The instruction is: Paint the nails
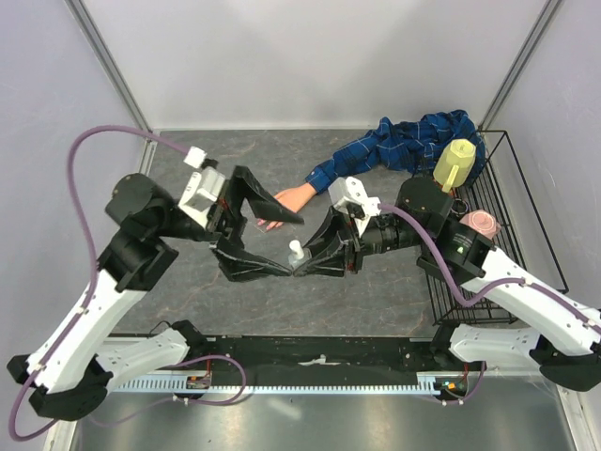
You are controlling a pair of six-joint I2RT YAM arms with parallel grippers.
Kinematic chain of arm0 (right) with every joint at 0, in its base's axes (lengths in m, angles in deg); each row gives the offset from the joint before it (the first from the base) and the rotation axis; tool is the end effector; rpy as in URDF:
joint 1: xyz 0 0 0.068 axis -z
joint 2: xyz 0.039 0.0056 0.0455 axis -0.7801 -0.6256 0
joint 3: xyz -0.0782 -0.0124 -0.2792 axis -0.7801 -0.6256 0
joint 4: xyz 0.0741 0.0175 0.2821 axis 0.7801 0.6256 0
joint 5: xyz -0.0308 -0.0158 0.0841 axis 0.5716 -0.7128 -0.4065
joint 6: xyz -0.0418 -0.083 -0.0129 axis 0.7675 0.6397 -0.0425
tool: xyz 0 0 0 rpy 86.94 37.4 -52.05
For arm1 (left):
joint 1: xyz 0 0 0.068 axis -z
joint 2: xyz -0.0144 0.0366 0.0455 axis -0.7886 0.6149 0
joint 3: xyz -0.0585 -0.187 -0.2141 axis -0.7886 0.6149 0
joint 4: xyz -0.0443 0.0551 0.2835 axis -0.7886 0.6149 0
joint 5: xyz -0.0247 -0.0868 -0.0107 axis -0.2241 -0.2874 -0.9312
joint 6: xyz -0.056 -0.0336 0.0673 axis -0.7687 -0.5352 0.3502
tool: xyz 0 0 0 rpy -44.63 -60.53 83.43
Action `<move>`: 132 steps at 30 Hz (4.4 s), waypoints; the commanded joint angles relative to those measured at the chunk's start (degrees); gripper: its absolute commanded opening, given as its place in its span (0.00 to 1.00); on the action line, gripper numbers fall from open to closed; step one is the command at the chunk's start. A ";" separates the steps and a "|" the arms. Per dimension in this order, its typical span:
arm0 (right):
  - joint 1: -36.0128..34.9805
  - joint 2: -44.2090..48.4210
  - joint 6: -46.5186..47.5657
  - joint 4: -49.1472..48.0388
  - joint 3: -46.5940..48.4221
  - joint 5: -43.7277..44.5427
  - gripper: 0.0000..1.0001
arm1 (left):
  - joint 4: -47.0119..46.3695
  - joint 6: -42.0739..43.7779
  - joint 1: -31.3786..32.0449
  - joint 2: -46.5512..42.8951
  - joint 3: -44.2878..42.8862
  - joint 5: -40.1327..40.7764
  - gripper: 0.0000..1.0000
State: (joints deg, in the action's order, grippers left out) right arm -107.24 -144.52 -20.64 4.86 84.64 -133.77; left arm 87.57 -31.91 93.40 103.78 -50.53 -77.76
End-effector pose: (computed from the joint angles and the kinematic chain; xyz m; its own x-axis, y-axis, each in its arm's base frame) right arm 0.1074 0.2686 0.4799 -0.1101 -0.0087 -0.9939 -0.9704 -0.2152 0.1094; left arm 0.1019 -0.1889 0.5342 -0.0468 -0.1379 -0.9893 0.9691 -0.2464 -0.0115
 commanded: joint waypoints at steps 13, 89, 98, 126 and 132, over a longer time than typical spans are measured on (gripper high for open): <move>0.24 -6.21 14.85 15.18 14.66 43.62 0.00 | 17.98 -0.86 0.14 -0.32 -8.03 47.70 0.76; -1.08 -8.67 15.03 14.92 15.10 50.48 0.00 | 19.48 1.42 1.28 4.78 -8.48 45.85 0.77; -1.08 -7.27 14.32 13.43 13.44 47.32 0.00 | 17.81 -0.34 1.28 6.71 -7.69 46.47 0.58; -1.08 0.20 9.05 8.85 4.39 0.17 0.00 | -3.53 0.24 1.20 1.18 1.65 -3.60 0.05; -1.08 3.90 9.13 10.34 2.09 14.60 0.00 | 9.89 4.32 1.20 -1.98 -3.82 11.37 0.78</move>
State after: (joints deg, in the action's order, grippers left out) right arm -108.38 -142.25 -10.85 16.36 87.64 -126.86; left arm 90.41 -30.14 94.32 104.48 -50.74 -75.55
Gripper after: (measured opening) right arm 0.327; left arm 0.622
